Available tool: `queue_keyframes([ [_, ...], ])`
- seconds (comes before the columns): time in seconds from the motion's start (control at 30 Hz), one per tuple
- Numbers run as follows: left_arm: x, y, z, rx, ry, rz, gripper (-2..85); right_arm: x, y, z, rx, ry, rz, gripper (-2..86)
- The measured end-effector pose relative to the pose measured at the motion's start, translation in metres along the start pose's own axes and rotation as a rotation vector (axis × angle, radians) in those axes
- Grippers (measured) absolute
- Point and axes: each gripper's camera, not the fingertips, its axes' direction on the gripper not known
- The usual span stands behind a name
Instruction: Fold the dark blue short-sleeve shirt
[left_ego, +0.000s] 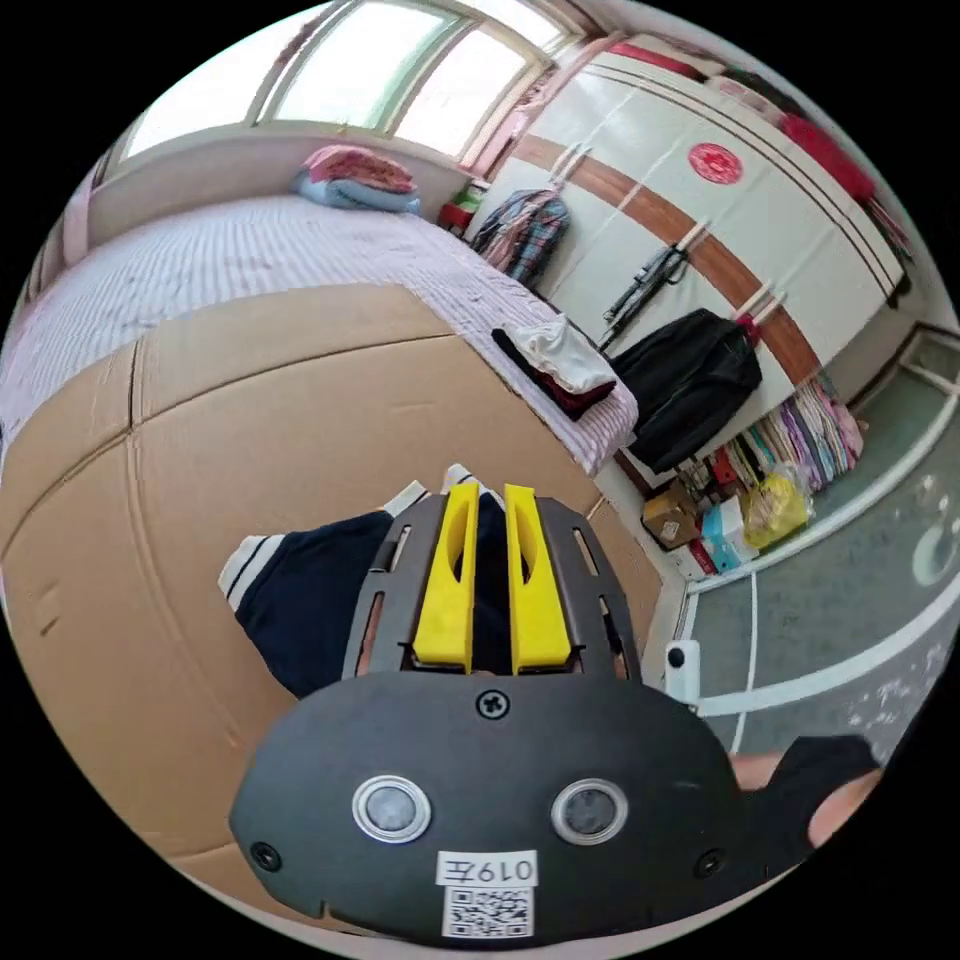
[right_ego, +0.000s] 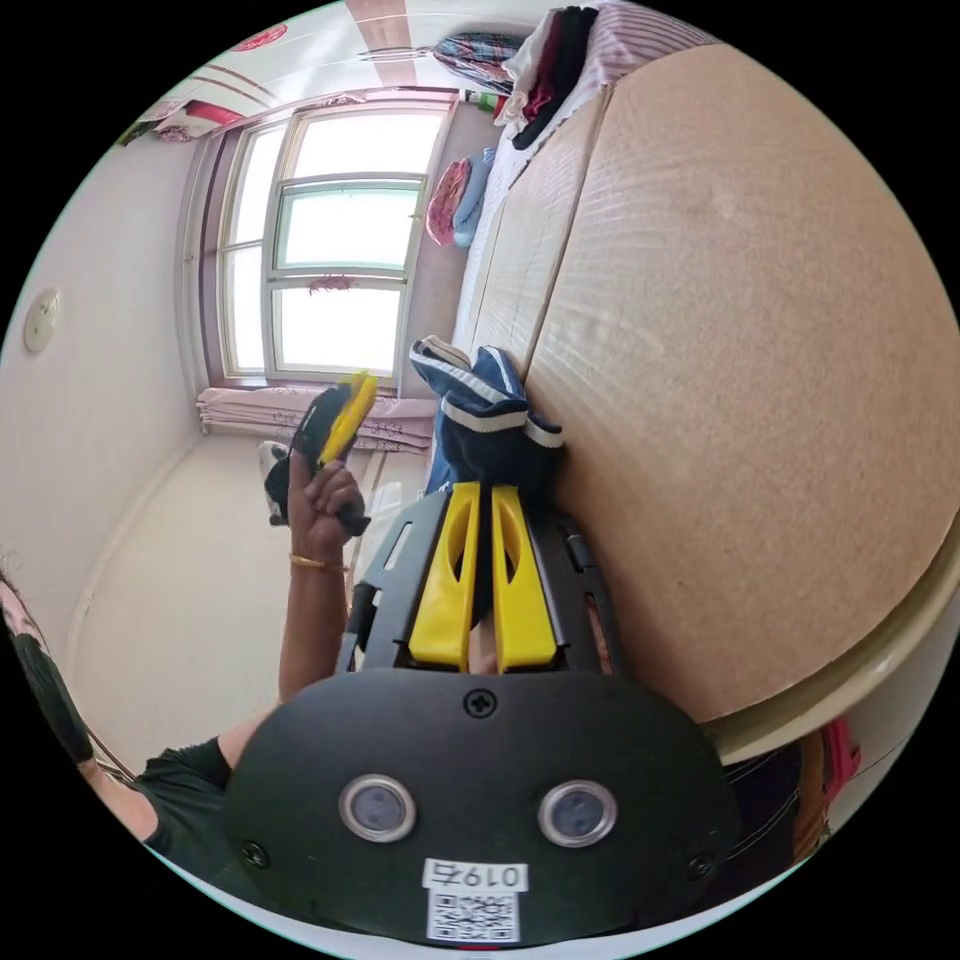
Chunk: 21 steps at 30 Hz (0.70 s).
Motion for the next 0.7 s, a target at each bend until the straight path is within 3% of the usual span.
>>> queue_keyframes([
  [0.1, 0.064, 0.086, -0.012, 0.014, -0.066, 0.317, 4.2, 0.006, -0.014, -0.006, -0.009, -0.012, 0.001, 0.3],
  [0.23, 0.135, 0.231, -0.010, 0.031, -0.364, 0.576, 7.4, 0.002, -0.026, -0.013, -0.006, -0.004, -0.031, 0.3],
  [0.47, 0.216, 0.399, 0.070, -0.038, -0.921, 0.736, 10.4, -0.006, -0.046, -0.013, -0.023, 0.007, -0.082, 0.2],
  [0.63, 0.225, 0.433, 0.113, -0.080, -1.144, 0.721, 9.0, -0.004, -0.059, -0.007, -0.030, -0.006, -0.076, 0.2],
  [0.7, 0.227, 0.444, 0.119, -0.107, -1.139, 0.725, 8.0, -0.003, -0.064, -0.006, -0.029, -0.009, -0.073, 0.2],
])
